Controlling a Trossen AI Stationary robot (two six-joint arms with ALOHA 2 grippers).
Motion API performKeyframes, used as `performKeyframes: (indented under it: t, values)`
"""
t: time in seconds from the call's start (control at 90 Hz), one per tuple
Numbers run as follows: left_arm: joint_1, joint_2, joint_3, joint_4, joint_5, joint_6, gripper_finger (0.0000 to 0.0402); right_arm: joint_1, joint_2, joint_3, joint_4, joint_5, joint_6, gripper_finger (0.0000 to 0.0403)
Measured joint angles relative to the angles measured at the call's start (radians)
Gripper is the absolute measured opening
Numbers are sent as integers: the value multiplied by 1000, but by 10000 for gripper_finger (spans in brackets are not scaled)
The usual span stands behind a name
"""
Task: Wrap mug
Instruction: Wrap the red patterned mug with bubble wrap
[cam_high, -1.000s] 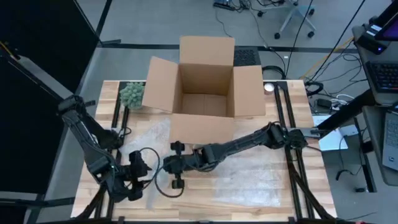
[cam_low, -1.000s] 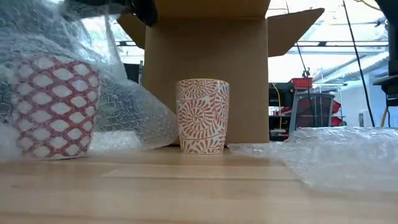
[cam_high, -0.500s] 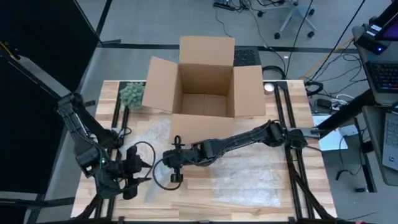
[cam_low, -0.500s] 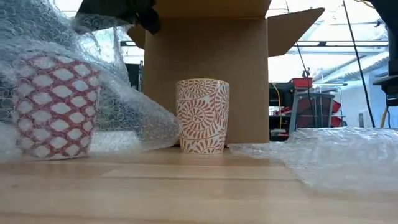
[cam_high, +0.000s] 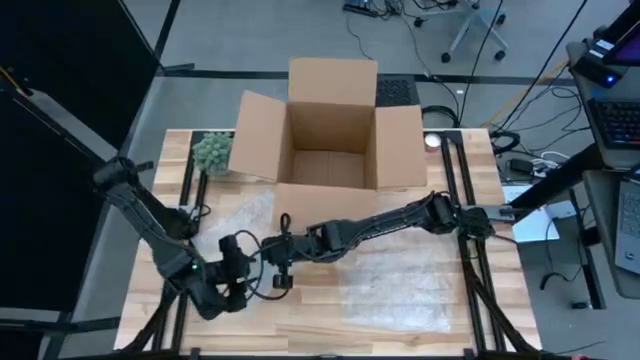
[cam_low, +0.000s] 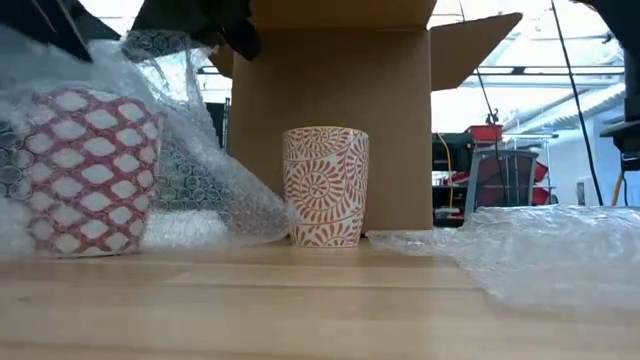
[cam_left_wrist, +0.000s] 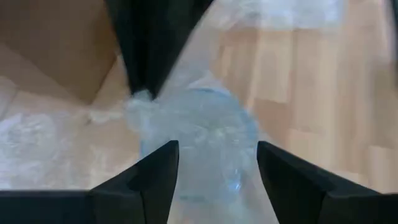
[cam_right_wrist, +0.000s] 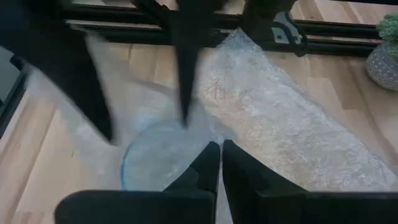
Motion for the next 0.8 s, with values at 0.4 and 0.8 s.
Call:
performKeyframes:
  t: [0.4, 0.8]
  values:
    - [11, 1, -70, 83, 34, 11, 205, 10, -88, 0, -22, -6, 59, 64]
    - [11, 1, -70, 89, 42, 35, 205, 125, -102, 1, -70, -125, 27, 174]
